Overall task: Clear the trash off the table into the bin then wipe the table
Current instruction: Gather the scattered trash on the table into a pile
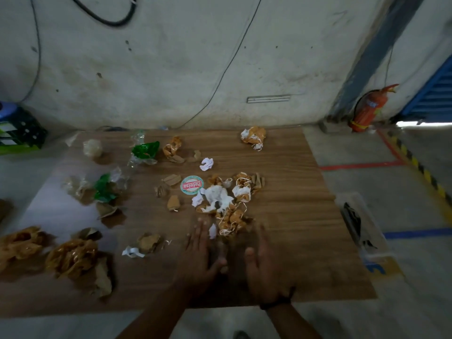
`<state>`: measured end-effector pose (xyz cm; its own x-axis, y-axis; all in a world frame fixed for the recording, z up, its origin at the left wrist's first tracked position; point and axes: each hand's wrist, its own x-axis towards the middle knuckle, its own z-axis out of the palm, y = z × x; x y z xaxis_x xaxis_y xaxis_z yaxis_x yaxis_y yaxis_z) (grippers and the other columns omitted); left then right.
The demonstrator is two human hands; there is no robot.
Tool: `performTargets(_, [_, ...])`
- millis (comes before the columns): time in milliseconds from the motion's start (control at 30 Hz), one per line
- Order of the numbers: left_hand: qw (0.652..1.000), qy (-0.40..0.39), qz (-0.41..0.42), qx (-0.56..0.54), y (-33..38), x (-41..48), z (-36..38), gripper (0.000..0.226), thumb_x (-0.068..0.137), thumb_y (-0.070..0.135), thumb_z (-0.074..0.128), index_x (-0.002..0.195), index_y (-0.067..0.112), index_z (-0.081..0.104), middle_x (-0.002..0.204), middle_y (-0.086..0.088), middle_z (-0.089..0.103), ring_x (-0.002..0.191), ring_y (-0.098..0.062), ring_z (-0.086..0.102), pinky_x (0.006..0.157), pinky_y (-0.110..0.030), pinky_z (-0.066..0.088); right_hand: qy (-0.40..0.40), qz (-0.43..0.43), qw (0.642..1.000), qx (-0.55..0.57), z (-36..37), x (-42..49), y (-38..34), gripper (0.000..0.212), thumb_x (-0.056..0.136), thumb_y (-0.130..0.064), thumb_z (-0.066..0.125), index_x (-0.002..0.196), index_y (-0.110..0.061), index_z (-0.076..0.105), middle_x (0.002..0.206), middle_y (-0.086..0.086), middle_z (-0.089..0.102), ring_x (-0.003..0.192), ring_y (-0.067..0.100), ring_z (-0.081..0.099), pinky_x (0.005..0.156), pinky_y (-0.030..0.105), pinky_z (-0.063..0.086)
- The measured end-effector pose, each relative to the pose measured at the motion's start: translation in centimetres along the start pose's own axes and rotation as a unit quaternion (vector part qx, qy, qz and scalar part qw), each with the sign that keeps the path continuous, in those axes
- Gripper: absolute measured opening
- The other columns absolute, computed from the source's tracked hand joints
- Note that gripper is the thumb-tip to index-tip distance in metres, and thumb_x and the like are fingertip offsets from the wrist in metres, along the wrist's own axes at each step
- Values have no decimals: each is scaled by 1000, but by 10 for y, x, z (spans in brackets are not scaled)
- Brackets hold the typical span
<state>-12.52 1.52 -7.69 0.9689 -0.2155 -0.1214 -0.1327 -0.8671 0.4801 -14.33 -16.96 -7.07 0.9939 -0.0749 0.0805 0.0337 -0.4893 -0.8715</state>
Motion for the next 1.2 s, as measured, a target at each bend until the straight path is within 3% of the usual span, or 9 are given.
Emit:
performTargets(67, [999, 14, -31, 9, -13, -3, -15, 92, 88, 71, 31, 149, 21, -17, 151, 4, -31, 140, -8, -15, 119, -42, 2, 68, -17, 990, -120, -58, 7, 18, 66, 94, -66, 23, 146, -24, 32, 151, 3, 35, 138, 18, 34, 115, 22, 19])
performTargets(133, [997, 41, -43, -40, -32, 1, -22, 99, 80, 79, 24, 154, 19, -5, 158, 5, -17, 146, -11, -7, 120, -44, 9, 101, 6, 956, -275, -116, 14, 55, 72, 95, -63, 22, 144, -13, 40, 149, 13, 42, 134, 29, 41, 113, 41, 33])
performTargets(233, [999, 22, -36, -29, -47, 18, -17, 93, 81, 74, 23, 155, 20, 8, 162, 3, -4, 148, -10, -5, 119, -41, 10, 70, 156, 928, -331, -169, 22, 101, 98, 84, -80, 8, 148, -9, 33, 155, 14, 33, 143, 33, 28, 114, 53, 30])
performTargets(367, [996, 44, -64, -52, -15, 50, -5, 89, 85, 68, 26, 153, 11, 16, 162, -8, 13, 148, -24, 13, 119, -47, 17, -11, 159, 901, -404, -144, 35, 107, 95, 85, -76, 6, 151, -12, 26, 158, 17, 25, 147, 34, 19, 120, 47, 15])
performTargets(633, [984, 58, -12, -165, 39, 72, 28, 74, 84, 58, 33, 149, 23, 28, 151, -7, 39, 137, -27, 38, 110, -50, 35, -73, 28, 969, -236, -42, 58, 45, 89, 85, -71, -8, 153, -18, 15, 161, -3, 11, 149, 12, 4, 117, 26, -7])
performTargets(733, [974, 93, -46, -203, 16, 77, 18, 65, 87, 57, 34, 145, 31, 32, 147, -8, 42, 134, -29, 40, 107, -52, 37, 25, 65, 991, -115, -78, 77, 47, 86, 87, -74, 7, 151, -20, 26, 157, -5, 22, 144, 8, 16, 115, 25, 8])
performTargets(967, [951, 168, -134, -221, -25, 131, -14, 86, 82, 80, 28, 151, 30, 15, 152, -11, 35, 134, -29, 42, 106, -54, 41, 41, 136, 961, -238, -151, 160, 120, 96, 85, -74, 6, 143, -5, 40, 149, 20, 39, 140, 38, 32, 115, 47, 24])
performTargets(1100, [960, 134, -126, -212, 2, 154, 0, 55, 92, 61, 32, 141, 35, 33, 136, -11, 50, 126, -33, 48, 100, -53, 44, -3, 123, 930, -345, -112, 178, 104, 91, 82, -64, -3, 149, -13, 31, 157, 12, 30, 143, 34, 25, 117, 47, 14])
performTargets(1200, [965, 114, -95, -217, 19, 156, 16, 70, 85, 66, 26, 147, 33, 31, 148, -3, 42, 137, -26, 36, 108, -54, 37, -76, 53, 960, -263, -66, 175, 76, 87, 86, -67, -3, 151, -18, 26, 160, 7, 23, 147, 23, 18, 120, 39, 10])
